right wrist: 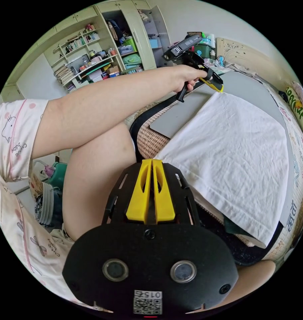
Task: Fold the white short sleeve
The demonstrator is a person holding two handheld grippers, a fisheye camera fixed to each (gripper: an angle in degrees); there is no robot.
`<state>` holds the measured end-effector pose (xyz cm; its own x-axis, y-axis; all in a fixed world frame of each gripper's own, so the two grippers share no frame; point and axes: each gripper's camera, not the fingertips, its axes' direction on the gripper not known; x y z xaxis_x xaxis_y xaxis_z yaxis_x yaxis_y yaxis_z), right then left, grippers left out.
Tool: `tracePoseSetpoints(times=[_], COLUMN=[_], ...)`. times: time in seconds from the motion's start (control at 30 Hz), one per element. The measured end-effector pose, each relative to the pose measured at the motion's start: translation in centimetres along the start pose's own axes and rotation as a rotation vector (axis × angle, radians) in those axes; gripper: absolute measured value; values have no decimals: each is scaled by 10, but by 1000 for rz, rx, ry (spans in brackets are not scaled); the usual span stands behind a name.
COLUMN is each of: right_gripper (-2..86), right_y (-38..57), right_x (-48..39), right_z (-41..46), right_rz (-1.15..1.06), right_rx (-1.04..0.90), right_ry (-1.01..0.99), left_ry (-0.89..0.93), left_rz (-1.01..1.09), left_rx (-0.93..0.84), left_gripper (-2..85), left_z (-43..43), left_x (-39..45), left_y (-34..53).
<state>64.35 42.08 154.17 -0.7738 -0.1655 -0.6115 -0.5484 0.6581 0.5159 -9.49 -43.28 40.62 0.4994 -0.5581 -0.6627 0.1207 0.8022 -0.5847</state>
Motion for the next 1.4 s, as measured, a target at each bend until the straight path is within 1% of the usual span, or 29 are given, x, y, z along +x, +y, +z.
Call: tracePoseSetpoints(times=[0.17, 0.23, 0.3, 0.33, 0.43, 0.53, 0.6, 0.63, 0.7, 0.73, 0.8, 0.87, 0.9, 0.97, 1.13, 1.2, 1.4], right_gripper=[-5, -6, -6, -6, -4, 2, 12, 14, 27, 31, 51, 60, 65, 75, 96, 104, 119], right_y=[-12, -18, -23, -24, -30, -46, -64, -68, -82, -85, -93, -100, -105, -113, -144, -161, -195], right_x=[49, 60, 70, 73, 107, 181, 263, 284, 369, 388, 457, 504, 533, 572, 668, 721, 831], right_z=[26, 30, 38, 37, 8, -41, -80, -88, -118, -125, -145, -153, -155, -155, -145, -132, -82], right_rz=[31, -16, -101, -111, -119, -49, 60, 84, 215, 243, 338, 395, 430, 467, 521, 553, 597], right_rx=[-16, -38, -110, -116, -49, 66, 152, 169, 231, 247, 306, 317, 318, 313, 276, 252, 198], right_ry=[-1, -30, -115, -115, -96, -111, -99, -90, -25, -11, 33, 42, 49, 63, 134, 140, 122], left_ry=[-2, -2, 1, 8, 72, 143, 203, 253, 321, 343, 339, 333, 321, 268, 264, 253, 241], left_rz=[17, -1, -24, -44, -119, -189, -224, -242, -246, -231, -202, -177, -172, -182, -188, -183, -140], left_rx=[-51, -49, -48, -43, 0, 75, 110, 126, 136, 129, 89, 36, 12, 25, -10, -3, -26], left_gripper=[5, 12, 20, 26, 37, 51, 64, 76, 94, 103, 113, 118, 119, 120, 118, 115, 99], left_z=[41, 48, 54, 56, 49, 33, 28, 28, 33, 39, 52, 67, 75, 81, 93, 90, 69], left_x=[2, -1, -5, -10, -28, -51, -64, -72, -79, -79, -73, -64, -60, -56, -55, -55, -53], left_y=[13, 18, 24, 30, 49, 75, 92, 101, 111, 113, 113, 111, 109, 108, 105, 106, 117])
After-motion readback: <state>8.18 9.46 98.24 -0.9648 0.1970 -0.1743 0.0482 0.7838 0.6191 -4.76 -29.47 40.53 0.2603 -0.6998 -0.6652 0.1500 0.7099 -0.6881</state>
